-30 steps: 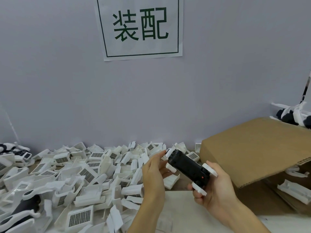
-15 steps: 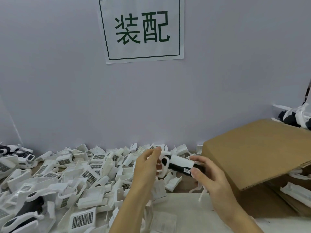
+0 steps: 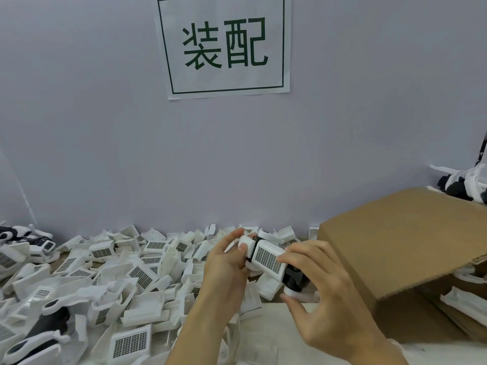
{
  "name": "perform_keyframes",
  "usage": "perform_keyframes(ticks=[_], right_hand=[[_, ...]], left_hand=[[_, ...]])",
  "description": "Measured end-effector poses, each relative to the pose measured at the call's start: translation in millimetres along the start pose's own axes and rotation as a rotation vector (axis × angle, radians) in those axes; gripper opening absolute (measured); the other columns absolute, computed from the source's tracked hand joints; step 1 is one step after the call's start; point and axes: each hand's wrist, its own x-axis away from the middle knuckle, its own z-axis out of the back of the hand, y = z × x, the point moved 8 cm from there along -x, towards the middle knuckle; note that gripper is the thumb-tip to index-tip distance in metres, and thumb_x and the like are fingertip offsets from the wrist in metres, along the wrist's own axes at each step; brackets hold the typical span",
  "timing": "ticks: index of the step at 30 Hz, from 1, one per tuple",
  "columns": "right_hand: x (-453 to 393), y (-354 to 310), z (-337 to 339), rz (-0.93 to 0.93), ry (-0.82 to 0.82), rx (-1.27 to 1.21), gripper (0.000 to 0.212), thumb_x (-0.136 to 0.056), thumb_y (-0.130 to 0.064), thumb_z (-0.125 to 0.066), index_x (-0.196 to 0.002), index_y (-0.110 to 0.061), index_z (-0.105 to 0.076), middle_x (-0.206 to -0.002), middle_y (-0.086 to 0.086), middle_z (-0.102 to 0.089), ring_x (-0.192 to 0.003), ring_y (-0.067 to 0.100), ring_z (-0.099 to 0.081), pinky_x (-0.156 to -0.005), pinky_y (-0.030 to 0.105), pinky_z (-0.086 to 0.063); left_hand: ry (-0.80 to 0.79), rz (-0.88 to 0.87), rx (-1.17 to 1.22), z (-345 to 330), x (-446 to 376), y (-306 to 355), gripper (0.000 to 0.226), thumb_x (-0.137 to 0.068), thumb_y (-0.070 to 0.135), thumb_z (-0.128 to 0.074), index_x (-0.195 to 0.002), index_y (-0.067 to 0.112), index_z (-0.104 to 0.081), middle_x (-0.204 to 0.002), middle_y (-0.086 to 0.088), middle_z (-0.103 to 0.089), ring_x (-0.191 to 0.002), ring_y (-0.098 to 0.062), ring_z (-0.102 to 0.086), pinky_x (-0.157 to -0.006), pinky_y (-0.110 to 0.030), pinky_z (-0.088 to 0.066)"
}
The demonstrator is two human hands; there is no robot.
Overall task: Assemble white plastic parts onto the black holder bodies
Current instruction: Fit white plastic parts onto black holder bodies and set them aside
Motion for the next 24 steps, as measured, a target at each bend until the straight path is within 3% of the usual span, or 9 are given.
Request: perform_keyframes(ticks=[4,9,15,18,20,21,22,24], right_hand=[[2,2,0,-0.014,0.015,-0.002,0.049,-0.07,-0.027,-0.075,-0.117,-0.022,-0.062,-0.121,-0.01,-0.056,-0.116,0.016,-0.052,-0.096,0.03,-0.049],[7,15,3,-0.161,0.1,-0.16,0.041,-0.081,-0.036,-0.067,-0.121,-0.03,-0.058,-0.117,-0.022,-0.056,-0.109,0.011,-0.058,-0.089,0.014,-0.044],[14,38,13,-0.36,0.248,-0.348,0.019,-0.088,-0.035,-0.055,-0.103,-0.034,-0.067,-0.096,-0.013,-0.071,-0.088,0.009,-0.068,-0.069,0.011,-0.049],[23,59,6,-0.564,0.285,-0.614,0.018,-0.09,-0.028,-0.056,-0.096,-0.025,-0.073,-0.091,0.0,-0.073,-0.083,0.018,-0.068,-0.065,0.023,-0.054],[28,71,-6,-0.742,0.264,-0.812,0.016,-0.084,-0.025,-0.066,-0.095,-0.016,-0.073,-0.093,0.008,-0.072,-0.083,0.024,-0.068,-0.064,0.029,-0.055],[32,75,-15,-0.845,0.239,-0.915,0.025,-0.08,-0.029,-0.068,-0.096,-0.011,-0.073,-0.094,0.012,-0.071,-0.081,0.027,-0.067,-0.064,0.032,-0.055],[35,76,-24,-0.953,0.201,-1.023,0.034,-0.079,-0.033,-0.064,-0.1,-0.006,-0.071,-0.092,0.015,-0.069,-0.077,0.028,-0.066,-0.064,0.034,-0.055],[41,71,-40,-1.125,0.108,-1.163,0.035,-0.091,-0.029,-0.056,-0.105,-0.001,-0.069,-0.082,0.017,-0.068,-0.069,0.027,-0.065,-0.061,0.035,-0.056]], left_hand=[[-0.014,-0.03,0.018,-2,0,3,0.022,-0.098,-0.003,-0.052,-0.116,0.006,-0.062,-0.087,-0.012,-0.075,-0.065,-0.023,-0.072,-0.052,-0.03,-0.057],[-0.028,-0.088,-0.219,-7,-2,7,0.021,-0.092,0.018,-0.068,-0.112,0.01,-0.073,-0.099,-0.01,-0.075,-0.081,-0.018,-0.071,-0.065,-0.028,-0.057],[-0.113,-0.041,-0.559,-15,-2,8,0.011,-0.093,0.032,-0.07,-0.095,0.022,-0.074,-0.079,0.008,-0.073,-0.069,-0.009,-0.068,-0.069,-0.026,-0.057],[-0.144,-0.021,-0.547,-13,-2,9,0.016,-0.098,0.03,-0.063,-0.098,0.018,-0.074,-0.082,0.001,-0.071,-0.069,-0.015,-0.066,-0.073,-0.031,-0.054],[-0.155,-0.043,-0.56,-13,-3,10,0.015,-0.098,0.03,-0.063,-0.097,0.023,-0.077,-0.084,-0.002,-0.072,-0.069,-0.016,-0.065,-0.072,-0.033,-0.054],[-0.145,-0.061,-0.566,-12,-4,11,0.015,-0.097,0.031,-0.064,-0.095,0.028,-0.078,-0.085,-0.001,-0.073,-0.068,-0.015,-0.065,-0.07,-0.031,-0.056],[-0.136,-0.081,-0.584,-11,-5,11,0.014,-0.097,0.033,-0.064,-0.095,0.034,-0.078,-0.087,-0.001,-0.074,-0.067,-0.013,-0.065,-0.068,-0.028,-0.057],[-0.136,-0.111,-0.641,-10,-7,10,0.015,-0.098,0.034,-0.064,-0.098,0.042,-0.077,-0.092,-0.002,-0.071,-0.065,-0.01,-0.064,-0.064,-0.024,-0.056]])
